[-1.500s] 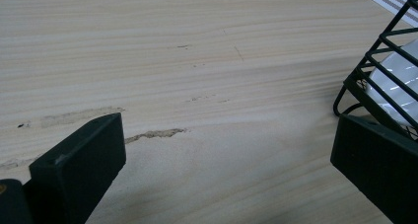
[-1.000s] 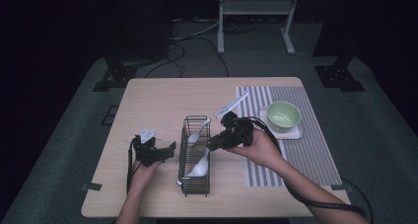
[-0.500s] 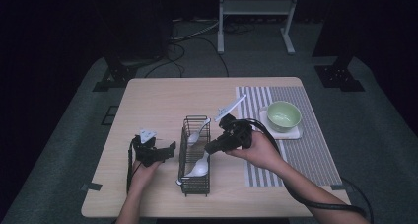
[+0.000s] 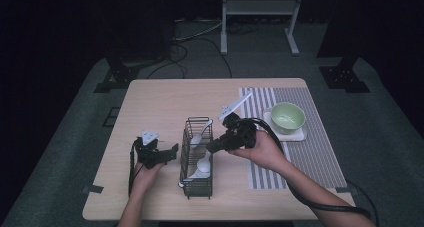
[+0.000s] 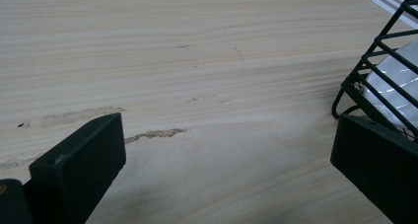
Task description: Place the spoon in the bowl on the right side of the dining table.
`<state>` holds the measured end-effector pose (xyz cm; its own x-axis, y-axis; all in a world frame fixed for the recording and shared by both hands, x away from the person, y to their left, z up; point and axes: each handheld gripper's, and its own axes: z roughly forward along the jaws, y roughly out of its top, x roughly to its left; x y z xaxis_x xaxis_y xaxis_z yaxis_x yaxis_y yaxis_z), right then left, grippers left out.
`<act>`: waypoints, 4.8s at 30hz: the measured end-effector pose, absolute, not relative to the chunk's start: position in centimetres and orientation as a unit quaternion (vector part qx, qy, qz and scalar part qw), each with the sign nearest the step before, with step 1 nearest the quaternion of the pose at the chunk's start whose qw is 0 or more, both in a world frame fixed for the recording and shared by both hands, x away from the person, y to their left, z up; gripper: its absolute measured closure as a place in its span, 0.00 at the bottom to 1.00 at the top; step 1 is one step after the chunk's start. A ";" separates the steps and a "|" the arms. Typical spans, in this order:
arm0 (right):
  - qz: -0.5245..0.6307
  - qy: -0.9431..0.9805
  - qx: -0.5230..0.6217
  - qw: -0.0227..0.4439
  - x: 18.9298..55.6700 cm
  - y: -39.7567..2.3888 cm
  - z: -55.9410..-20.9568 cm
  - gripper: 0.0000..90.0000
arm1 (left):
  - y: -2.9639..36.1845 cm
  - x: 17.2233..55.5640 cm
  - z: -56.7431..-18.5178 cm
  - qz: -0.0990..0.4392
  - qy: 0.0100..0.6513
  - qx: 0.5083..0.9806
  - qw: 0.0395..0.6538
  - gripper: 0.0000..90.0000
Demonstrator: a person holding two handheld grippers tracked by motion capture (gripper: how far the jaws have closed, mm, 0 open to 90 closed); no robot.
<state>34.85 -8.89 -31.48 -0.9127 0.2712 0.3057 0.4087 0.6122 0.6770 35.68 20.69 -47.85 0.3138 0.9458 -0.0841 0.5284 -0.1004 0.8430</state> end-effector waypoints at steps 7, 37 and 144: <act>-0.407 -0.891 -0.185 0.078 34.8 -8.6 -30.5 0.95 | 20.7 35.7 -47.9 0.253 0.528 0.698 0.413 0.00; -0.464 -0.866 -0.160 0.094 34.0 -9.7 -25.8 0.95 | 20.7 35.7 -47.8 0.253 0.527 0.699 0.412 0.00; -0.477 -0.790 -0.380 0.059 39.0 -28.9 -29.3 0.95 | 20.7 35.7 -47.8 0.255 0.529 0.698 0.410 0.00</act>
